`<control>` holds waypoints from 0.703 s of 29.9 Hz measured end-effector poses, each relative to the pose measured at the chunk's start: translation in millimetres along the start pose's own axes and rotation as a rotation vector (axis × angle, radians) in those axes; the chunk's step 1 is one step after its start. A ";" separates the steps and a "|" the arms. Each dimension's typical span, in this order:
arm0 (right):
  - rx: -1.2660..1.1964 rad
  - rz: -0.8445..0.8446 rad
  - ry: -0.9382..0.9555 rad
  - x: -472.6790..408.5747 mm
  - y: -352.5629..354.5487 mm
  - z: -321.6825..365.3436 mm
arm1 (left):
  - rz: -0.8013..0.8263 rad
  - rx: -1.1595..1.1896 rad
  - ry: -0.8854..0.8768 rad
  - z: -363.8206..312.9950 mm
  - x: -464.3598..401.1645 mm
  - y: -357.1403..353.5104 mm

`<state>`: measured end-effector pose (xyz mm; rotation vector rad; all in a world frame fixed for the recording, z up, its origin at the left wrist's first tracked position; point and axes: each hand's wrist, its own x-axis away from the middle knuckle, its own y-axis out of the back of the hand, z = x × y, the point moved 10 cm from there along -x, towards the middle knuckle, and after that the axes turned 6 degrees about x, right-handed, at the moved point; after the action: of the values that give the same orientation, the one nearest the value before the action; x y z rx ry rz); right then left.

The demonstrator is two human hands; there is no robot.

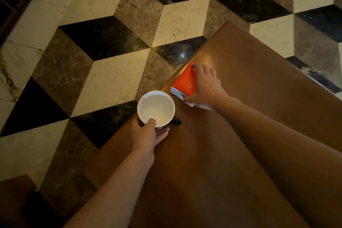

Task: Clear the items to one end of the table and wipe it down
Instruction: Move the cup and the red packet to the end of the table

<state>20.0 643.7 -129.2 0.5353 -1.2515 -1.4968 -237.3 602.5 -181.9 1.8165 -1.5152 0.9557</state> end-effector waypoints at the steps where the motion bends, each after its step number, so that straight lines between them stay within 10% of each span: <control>1: -0.009 0.000 -0.007 0.9 -1.8 -1.4 | 0.007 -0.008 -0.005 0.2 0.7 0.4; 12: -0.214 -0.100 -0.110 66.5 17.6 -36.5 | 0.063 -0.225 -0.002 33.3 47.1 8.4; 21: -0.409 -0.221 -0.467 285.8 8.4 -180.2 | 0.198 -0.466 -0.018 158.4 163.7 -47.8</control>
<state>78.4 311.6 -106.1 0.0479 -1.2058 -2.0836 -149.5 391.4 -138.2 1.3670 -1.7775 0.6039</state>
